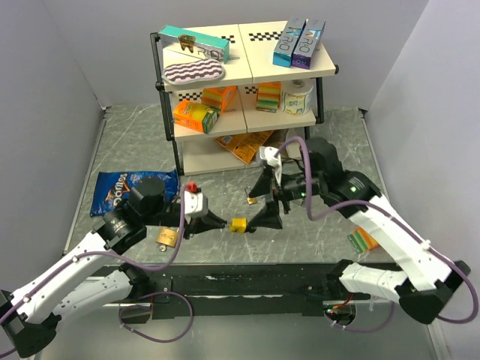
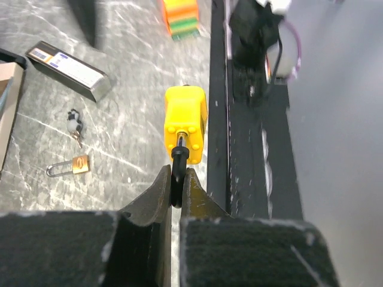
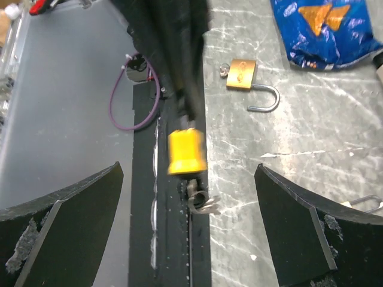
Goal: Lock with the key
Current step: Lock the lock.
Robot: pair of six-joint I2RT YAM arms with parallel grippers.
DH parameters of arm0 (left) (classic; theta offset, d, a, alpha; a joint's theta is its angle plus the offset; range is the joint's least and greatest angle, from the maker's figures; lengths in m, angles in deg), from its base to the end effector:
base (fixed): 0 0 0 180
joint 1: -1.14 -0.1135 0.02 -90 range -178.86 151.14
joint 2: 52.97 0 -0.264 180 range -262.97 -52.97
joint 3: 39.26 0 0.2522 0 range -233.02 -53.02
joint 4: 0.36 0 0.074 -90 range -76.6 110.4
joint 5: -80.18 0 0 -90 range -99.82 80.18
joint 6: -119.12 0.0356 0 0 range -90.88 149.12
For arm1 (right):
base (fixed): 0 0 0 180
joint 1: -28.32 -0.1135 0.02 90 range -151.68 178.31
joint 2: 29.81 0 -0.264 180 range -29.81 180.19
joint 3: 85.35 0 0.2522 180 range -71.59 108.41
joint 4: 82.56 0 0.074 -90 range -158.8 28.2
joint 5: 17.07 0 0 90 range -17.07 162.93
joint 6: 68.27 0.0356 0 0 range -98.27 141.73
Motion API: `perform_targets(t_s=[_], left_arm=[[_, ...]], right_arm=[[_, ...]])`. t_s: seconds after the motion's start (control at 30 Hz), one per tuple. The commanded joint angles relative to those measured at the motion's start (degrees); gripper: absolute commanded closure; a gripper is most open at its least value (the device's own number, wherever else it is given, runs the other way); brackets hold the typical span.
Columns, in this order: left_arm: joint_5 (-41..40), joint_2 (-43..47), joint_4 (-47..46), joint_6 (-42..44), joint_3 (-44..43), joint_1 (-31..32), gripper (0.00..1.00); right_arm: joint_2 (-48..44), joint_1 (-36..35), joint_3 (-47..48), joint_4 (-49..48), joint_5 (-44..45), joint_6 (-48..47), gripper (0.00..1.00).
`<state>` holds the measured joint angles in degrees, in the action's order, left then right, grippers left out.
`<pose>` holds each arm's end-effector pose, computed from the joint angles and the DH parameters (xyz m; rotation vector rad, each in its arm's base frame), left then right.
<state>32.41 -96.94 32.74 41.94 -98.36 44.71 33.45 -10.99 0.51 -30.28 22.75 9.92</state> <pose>0.1059 -0.1338 0.3317 1.3421 1.3958 -1.0535 0.1515 0.1594 0.3983 -1.3698 1.5880 1.1998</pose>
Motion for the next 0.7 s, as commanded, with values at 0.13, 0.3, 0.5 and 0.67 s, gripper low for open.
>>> perform_targets(t_s=[0.13, 0.3, 0.5, 0.67], left_arm=[[4.9, -1.1, -11.1, -16.1, -5.7, -1.7, 0.99], [4.3, -1.7, -14.4, -20.9, -5.5, -1.8, 0.99], [3.2, -1.6, -17.8, -25.5, -4.3, -2.6, 0.99], [3.3, -2.1, -18.8, -27.1, -4.2, -3.0, 0.99]], right_arm=[[-0.4, 0.3, -2.9, 3.8, -3.9, -8.0, 0.01], [-1.7, -0.3, -4.5, -1.4, -4.9, -6.4, 0.01], [0.3, -1.6, -3.3, -0.5, -6.3, -6.5, 0.11], [-0.4, -2.8, -4.7, -2.1, -5.2, -6.3, 0.28]])
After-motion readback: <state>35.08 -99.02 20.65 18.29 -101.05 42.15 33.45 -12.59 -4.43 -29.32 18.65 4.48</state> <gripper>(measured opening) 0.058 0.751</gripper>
